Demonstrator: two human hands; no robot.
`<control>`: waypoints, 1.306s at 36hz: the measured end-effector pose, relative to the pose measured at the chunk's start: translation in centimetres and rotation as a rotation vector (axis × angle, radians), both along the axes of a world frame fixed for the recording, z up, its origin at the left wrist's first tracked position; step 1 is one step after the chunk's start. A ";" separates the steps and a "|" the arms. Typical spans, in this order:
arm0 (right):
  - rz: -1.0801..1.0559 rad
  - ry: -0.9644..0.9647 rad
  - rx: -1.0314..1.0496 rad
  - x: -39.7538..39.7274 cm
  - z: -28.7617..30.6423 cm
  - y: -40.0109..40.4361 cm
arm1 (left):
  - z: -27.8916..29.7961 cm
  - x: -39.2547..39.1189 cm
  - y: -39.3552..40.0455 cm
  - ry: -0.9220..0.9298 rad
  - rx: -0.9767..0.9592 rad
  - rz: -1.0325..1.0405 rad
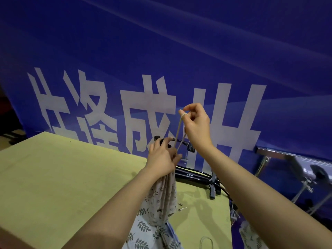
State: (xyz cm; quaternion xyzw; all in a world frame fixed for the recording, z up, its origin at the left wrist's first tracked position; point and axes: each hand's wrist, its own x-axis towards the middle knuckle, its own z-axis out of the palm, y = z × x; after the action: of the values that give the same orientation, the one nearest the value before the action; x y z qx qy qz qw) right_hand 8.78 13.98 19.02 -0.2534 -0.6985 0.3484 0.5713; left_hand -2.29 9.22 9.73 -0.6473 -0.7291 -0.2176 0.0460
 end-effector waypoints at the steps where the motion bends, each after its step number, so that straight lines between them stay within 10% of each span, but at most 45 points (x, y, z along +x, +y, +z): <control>1: -0.003 -0.011 0.014 0.2 0.1 0.0 | 0.3 0.1 -0.1 -0.059 -0.004 0.006; 14: -0.025 0.123 0.008 0.2 -0.5 -0.8 | 0.3 0.8 -0.3 -0.024 -0.024 -0.013; 23: -0.057 0.231 0.100 0.9 3.8 -1.8 | 5.7 1.1 -0.4 -0.690 0.127 -0.026; 34: -0.173 0.249 0.195 5.2 8.1 -3.6 | 10.0 4.9 -0.5 -0.028 0.300 -0.115; 47: -0.458 0.202 0.216 18.5 7.0 -2.9 | 8.3 18.0 2.6 -0.225 0.263 -0.471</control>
State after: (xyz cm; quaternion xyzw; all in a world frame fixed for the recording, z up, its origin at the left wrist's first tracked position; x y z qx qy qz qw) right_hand 27.29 11.10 26.06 -0.3064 -0.5958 0.1568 0.7257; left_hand 15.74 11.84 18.00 -0.7590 -0.5248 -0.3853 -0.0036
